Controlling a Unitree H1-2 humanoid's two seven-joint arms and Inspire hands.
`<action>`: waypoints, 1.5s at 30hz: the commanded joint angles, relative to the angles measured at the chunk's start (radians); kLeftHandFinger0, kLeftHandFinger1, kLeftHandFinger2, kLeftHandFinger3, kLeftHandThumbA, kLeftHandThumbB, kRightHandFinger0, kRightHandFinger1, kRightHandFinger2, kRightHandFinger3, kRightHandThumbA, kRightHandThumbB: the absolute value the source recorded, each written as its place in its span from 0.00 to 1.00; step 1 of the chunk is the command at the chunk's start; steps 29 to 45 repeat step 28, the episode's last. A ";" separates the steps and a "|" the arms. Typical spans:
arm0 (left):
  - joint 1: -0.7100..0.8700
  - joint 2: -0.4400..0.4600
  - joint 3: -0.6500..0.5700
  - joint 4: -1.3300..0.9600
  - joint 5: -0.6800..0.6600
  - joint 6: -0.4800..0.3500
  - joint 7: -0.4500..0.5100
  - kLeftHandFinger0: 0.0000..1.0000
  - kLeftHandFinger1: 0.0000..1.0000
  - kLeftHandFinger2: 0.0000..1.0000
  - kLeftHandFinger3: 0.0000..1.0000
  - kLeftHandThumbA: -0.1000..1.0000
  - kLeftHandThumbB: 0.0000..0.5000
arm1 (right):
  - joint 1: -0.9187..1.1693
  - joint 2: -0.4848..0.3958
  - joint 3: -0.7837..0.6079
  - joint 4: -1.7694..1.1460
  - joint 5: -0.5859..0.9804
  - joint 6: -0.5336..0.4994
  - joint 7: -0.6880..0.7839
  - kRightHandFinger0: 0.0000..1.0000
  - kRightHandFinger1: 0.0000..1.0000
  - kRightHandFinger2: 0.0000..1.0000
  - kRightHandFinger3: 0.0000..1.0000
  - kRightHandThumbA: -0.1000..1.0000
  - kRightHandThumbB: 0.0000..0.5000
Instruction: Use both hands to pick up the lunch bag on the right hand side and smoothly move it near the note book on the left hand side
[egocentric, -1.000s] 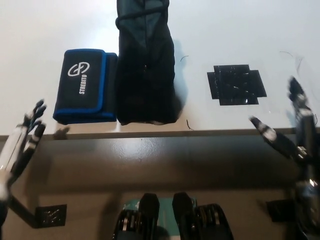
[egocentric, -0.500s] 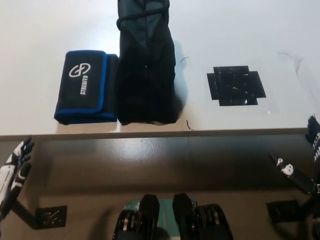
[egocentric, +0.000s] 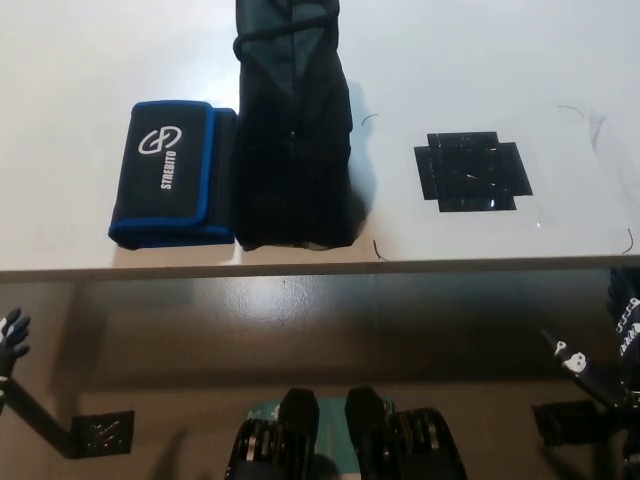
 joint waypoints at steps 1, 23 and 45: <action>0.017 0.007 0.026 -0.043 -0.051 -0.057 -0.009 1.00 1.00 1.00 1.00 1.00 0.70 | -0.002 0.004 -0.014 -0.013 0.032 -0.074 0.039 1.00 1.00 1.00 1.00 1.00 0.41; 0.009 0.015 0.034 -0.030 -0.023 -0.057 0.009 1.00 1.00 1.00 1.00 1.00 0.65 | -0.013 0.022 -0.041 -0.011 0.042 -0.074 0.073 1.00 1.00 1.00 1.00 1.00 0.41; 0.006 0.013 0.035 -0.027 -0.026 -0.057 0.009 1.00 1.00 1.00 1.00 1.00 0.65 | -0.018 0.023 -0.048 -0.005 0.054 -0.074 0.089 1.00 1.00 1.00 1.00 1.00 0.40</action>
